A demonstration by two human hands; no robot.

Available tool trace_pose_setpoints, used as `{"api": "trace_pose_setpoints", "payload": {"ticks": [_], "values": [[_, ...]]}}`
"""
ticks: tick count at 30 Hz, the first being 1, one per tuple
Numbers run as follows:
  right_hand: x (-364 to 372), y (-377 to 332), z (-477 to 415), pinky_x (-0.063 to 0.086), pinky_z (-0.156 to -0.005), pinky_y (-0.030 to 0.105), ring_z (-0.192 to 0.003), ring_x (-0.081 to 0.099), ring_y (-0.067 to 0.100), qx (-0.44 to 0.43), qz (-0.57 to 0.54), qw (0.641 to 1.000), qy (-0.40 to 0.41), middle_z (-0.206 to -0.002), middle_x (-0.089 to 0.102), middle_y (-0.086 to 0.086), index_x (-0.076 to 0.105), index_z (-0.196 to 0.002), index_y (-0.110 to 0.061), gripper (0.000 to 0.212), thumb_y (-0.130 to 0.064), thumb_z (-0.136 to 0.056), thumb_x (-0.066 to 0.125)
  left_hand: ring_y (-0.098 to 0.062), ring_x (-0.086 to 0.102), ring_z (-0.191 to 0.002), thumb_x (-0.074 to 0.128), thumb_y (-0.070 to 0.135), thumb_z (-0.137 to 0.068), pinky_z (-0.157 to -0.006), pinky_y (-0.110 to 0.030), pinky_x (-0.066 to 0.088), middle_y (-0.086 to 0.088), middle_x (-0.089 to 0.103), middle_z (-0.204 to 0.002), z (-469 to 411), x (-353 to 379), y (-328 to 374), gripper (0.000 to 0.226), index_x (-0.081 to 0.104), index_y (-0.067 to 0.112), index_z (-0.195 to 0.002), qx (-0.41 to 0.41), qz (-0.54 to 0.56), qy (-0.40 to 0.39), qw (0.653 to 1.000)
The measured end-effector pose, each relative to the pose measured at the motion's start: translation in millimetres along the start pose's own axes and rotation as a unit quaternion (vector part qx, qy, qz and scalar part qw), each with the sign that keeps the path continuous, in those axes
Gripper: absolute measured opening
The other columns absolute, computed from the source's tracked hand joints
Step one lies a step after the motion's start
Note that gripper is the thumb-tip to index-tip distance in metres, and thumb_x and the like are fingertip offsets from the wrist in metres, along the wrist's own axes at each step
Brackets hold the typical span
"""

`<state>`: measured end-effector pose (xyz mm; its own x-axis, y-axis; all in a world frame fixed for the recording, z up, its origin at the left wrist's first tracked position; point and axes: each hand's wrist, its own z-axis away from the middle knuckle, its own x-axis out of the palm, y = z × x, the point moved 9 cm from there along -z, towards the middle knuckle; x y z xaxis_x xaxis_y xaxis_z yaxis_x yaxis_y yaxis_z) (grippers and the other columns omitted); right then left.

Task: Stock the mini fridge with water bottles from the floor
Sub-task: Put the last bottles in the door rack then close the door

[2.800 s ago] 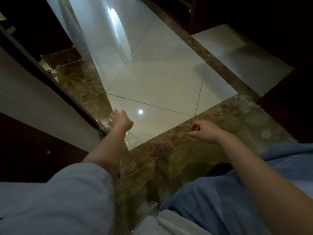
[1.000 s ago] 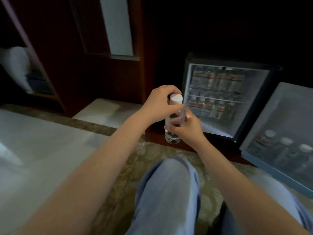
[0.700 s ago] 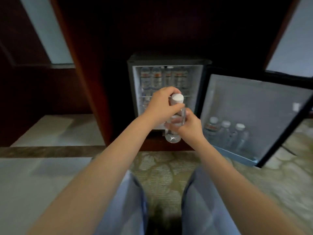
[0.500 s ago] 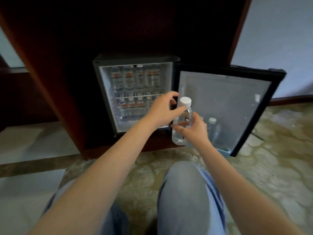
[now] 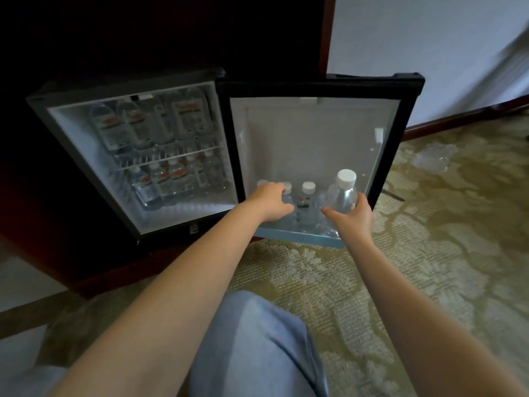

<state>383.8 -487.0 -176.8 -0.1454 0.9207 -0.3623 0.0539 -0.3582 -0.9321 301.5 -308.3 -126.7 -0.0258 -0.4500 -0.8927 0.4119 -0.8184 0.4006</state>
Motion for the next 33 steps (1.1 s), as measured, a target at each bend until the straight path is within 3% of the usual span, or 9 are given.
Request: {"api": "trace_pose_setpoints", "payload": {"ticks": [2,5,8,11,16,20,24,33], "values": [[-1,12,-12,0.050,-0.084,0.037,-0.096,0.057,0.018,0.010,-0.006,1.000,0.009,-0.103,0.058,-0.005,0.052,-0.118,-0.018,0.055,-0.024,-0.072,0.081,-0.028,0.041,-0.129,0.055,0.032,-0.092,-0.097,-0.035,0.039,-0.010,0.036,-0.147,-16,7,5,0.061,0.032,0.010,-0.144,0.013,-0.051,-0.013,0.999],[3,25,-25,0.047,-0.081,0.033,-0.098,0.056,0.016,0.015,-0.002,1.000,0.007,-0.104,0.057,-0.006,0.052,-0.121,-0.017,0.056,-0.024,-0.073,0.081,-0.029,0.032,-0.136,0.055,0.031,-0.091,-0.106,-0.037,0.034,-0.010,0.026,-0.152,-35,13,3,0.064,0.029,0.009,-0.144,0.020,-0.093,-0.013,0.995],[10,31,-35,0.044,-0.090,0.031,-0.109,0.053,0.016,0.004,0.000,1.000,0.018,-0.122,0.056,-0.002,0.048,-0.129,-0.017,0.065,-0.026,-0.074,0.080,-0.029,0.024,-0.141,0.056,0.034,-0.090,-0.111,-0.039,0.030,-0.011,0.020,-0.155,-48,16,-3,0.070,0.026,0.007,-0.146,0.018,-0.140,-0.001,0.990],[20,27,-46,0.039,-0.096,0.028,-0.119,0.049,0.017,-0.008,0.011,1.000,0.023,-0.131,0.049,0.000,0.047,-0.132,-0.016,0.068,-0.026,-0.074,0.080,-0.029,0.021,-0.142,0.056,0.034,-0.089,-0.111,-0.041,0.030,-0.010,0.017,-0.157,-58,24,-9,0.071,0.023,0.009,-0.147,0.024,-0.155,-0.010,0.988],[38,33,-60,0.043,-0.103,0.036,-0.123,0.050,0.020,0.006,0.031,0.999,0.028,-0.134,0.053,0.000,0.046,-0.137,-0.019,0.075,-0.028,-0.071,0.083,-0.026,0.020,-0.144,0.058,0.035,-0.088,-0.112,-0.042,0.031,-0.007,0.010,-0.159,-69,36,-17,0.078,0.017,0.009,-0.149,0.038,-0.160,-0.012,0.986],[44,51,-62,0.040,-0.101,0.031,-0.126,0.049,0.022,0.054,0.017,0.998,0.033,-0.137,0.053,0.003,0.042,-0.139,-0.017,0.075,-0.020,-0.074,0.081,-0.029,0.027,-0.140,0.057,0.032,-0.089,-0.109,-0.043,0.035,-0.008,0.019,-0.157,-75,35,-17,0.070,0.026,0.007,-0.146,0.055,-0.170,0.007,0.984],[47,72,-61,0.040,-0.102,0.036,-0.126,0.049,0.025,0.088,0.025,0.995,0.036,-0.136,0.053,0.005,0.043,-0.137,-0.016,0.073,-0.015,-0.075,0.080,-0.031,0.033,-0.136,0.056,0.029,-0.088,-0.106,-0.045,0.038,-0.011,0.026,-0.154,-77,34,-16,0.066,0.030,0.005,-0.144,0.070,-0.181,0.016,0.981],[57,74,-74,0.040,-0.106,0.042,-0.130,0.045,0.029,0.076,0.079,0.994,0.020,-0.140,0.047,0.010,0.030,-0.144,-0.012,0.081,-0.019,-0.078,0.078,-0.033,0.046,-0.123,0.056,0.022,-0.086,-0.096,-0.045,0.045,-0.013,0.042,-0.139,-75,33,-12,0.052,0.042,0.003,-0.132,0.083,-0.185,0.020,0.979]]}}
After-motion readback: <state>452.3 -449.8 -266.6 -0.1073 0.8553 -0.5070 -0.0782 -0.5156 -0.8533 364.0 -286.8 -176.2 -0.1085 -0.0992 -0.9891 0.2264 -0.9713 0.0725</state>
